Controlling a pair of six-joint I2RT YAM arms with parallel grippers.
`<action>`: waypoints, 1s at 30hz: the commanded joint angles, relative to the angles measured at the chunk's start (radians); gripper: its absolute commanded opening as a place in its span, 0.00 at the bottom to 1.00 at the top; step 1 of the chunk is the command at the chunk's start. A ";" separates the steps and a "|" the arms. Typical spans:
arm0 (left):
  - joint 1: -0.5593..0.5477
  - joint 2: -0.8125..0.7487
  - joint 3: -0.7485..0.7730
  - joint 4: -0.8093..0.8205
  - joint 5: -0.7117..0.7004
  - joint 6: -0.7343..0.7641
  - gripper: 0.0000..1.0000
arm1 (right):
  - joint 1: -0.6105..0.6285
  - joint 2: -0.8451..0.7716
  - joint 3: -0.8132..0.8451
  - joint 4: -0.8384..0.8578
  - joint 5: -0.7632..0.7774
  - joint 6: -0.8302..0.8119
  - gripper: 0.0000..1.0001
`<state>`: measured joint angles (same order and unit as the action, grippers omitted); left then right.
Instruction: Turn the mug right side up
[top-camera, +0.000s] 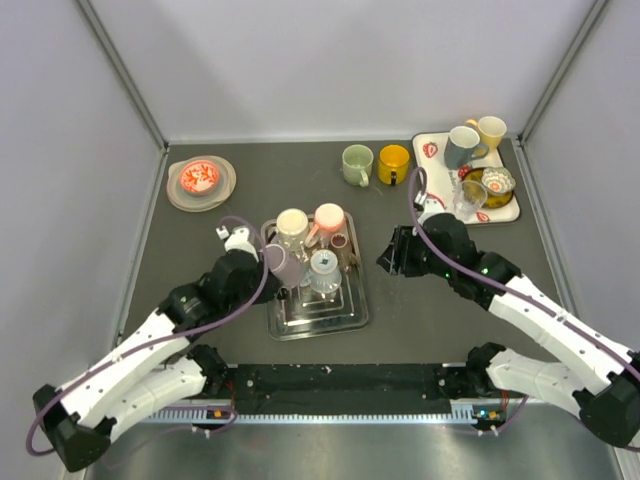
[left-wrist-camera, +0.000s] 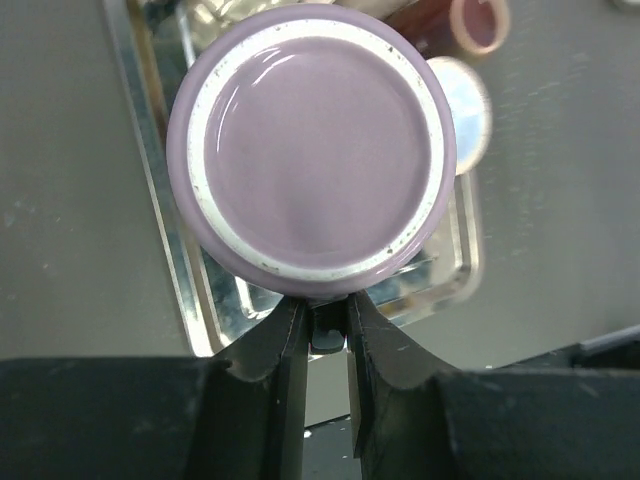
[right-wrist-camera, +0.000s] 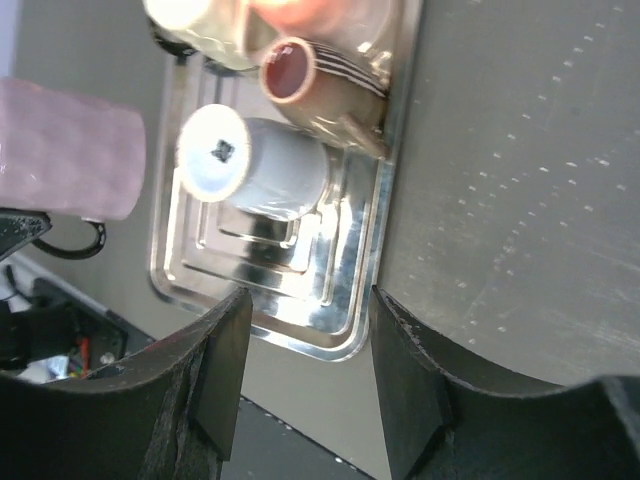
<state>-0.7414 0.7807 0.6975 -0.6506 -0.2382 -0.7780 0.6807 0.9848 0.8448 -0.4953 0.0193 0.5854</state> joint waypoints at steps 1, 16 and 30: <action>-0.004 -0.138 -0.001 0.222 0.049 0.048 0.00 | 0.010 -0.055 -0.044 0.161 -0.130 0.033 0.50; -0.003 -0.179 -0.197 1.107 0.416 -0.136 0.00 | 0.010 -0.169 -0.343 0.913 -0.568 0.375 0.62; 0.005 0.031 -0.213 1.462 0.514 -0.345 0.00 | 0.010 -0.141 -0.429 1.211 -0.615 0.490 0.66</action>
<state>-0.7403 0.7929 0.4484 0.5644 0.2359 -1.0519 0.6807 0.8577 0.3801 0.6685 -0.5919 1.0924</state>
